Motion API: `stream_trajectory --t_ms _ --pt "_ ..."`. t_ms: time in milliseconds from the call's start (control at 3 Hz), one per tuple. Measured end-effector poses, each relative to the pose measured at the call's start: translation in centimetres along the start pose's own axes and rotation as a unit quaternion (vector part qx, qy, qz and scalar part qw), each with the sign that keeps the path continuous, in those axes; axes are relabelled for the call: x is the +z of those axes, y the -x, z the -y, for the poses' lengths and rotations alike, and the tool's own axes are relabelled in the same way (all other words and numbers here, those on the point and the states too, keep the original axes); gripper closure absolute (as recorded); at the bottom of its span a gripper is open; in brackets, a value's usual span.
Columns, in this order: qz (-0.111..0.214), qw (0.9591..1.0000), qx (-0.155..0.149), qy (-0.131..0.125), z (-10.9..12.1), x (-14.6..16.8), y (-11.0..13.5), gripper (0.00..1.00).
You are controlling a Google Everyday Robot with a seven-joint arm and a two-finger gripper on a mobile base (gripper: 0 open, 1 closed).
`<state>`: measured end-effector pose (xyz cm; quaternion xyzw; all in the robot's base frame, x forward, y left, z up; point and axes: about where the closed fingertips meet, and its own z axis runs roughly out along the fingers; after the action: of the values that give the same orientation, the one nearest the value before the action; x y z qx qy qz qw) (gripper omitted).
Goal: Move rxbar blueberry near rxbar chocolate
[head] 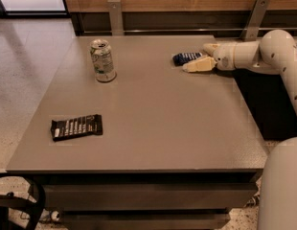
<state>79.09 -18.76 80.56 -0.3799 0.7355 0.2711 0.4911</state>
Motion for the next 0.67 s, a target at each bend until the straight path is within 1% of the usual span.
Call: stream_trajectory --t_ms 333,667 --pt "0.0 1.0 0.0 0.0 -0.02 -0.2 0.53 0.76" --pt "0.0 1.0 0.0 0.0 -0.04 -0.29 0.82 1.0"
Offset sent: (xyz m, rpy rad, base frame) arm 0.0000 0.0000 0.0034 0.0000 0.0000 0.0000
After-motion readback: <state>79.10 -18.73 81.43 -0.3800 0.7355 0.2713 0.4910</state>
